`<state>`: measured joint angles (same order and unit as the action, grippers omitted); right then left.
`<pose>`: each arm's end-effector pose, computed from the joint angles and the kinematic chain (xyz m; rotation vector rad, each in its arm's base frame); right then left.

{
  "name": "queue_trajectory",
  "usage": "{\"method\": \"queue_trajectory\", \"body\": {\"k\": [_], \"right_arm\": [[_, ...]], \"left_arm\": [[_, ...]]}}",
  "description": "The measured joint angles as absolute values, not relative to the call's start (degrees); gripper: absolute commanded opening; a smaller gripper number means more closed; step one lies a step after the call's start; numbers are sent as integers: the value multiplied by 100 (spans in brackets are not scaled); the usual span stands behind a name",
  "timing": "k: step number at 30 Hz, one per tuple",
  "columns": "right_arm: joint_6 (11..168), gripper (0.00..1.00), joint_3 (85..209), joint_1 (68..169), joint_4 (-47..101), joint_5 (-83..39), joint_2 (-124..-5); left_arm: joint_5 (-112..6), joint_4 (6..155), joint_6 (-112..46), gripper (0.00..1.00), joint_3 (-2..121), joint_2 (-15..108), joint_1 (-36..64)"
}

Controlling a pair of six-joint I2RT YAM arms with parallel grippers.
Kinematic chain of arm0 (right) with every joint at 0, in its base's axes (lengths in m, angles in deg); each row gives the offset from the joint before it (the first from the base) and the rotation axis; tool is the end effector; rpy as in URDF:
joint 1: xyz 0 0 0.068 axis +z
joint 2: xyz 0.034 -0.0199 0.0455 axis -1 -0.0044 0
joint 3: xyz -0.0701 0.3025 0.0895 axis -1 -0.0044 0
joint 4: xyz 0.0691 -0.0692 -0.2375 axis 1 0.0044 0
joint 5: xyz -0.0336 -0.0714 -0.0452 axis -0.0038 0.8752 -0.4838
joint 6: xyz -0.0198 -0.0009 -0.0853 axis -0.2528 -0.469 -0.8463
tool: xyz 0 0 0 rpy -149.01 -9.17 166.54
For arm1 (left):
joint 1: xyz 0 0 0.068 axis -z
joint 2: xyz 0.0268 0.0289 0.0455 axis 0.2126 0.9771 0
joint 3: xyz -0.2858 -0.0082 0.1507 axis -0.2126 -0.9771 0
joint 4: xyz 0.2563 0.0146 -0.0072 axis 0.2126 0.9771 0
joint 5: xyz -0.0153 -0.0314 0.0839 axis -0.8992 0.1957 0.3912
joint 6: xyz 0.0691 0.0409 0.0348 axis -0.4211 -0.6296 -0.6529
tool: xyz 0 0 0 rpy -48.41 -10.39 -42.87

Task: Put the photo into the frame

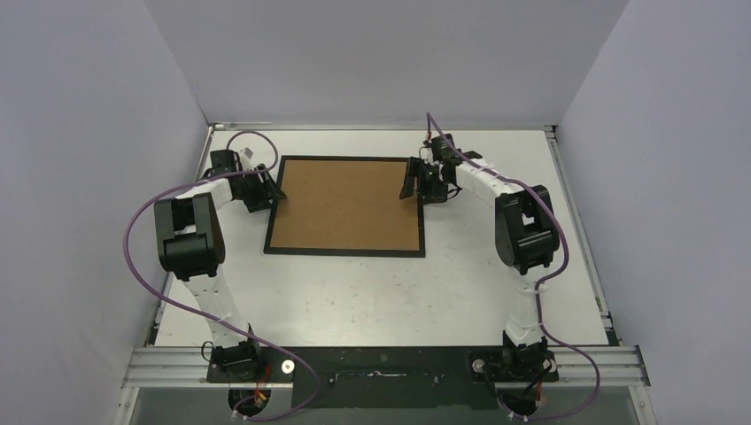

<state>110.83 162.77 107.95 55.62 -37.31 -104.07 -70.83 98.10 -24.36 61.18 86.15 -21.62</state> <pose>0.4626 0.1834 0.1979 0.0799 2.6747 0.7914 0.4525 0.0400 0.1703 -0.4782 2.4829 -0.6549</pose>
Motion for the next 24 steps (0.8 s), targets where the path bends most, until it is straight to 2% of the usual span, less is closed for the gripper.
{"method": "queue_trajectory", "body": {"k": [7, 14, 20, 24], "right_arm": [[10619, 73, 16247, 10950, 6062, -2643, -10319], [10283, 73, 16223, 11157, 6530, -2164, -10337], [10125, 59, 16428, 11472, 6838, -1659, -10461], [10127, 56, 16459, 11562, 6875, -1449, -10472]], "left_arm": [[-7078, 9810, -2432, 54, 6118, 8615, -2153], [-7076, 9810, -2430, 54, 6118, 8615, -2149], [-7072, 9810, -2430, 54, 6118, 8615, -2125], [-7048, 9799, -2434, 51, 6065, 8578, -2090]]}}
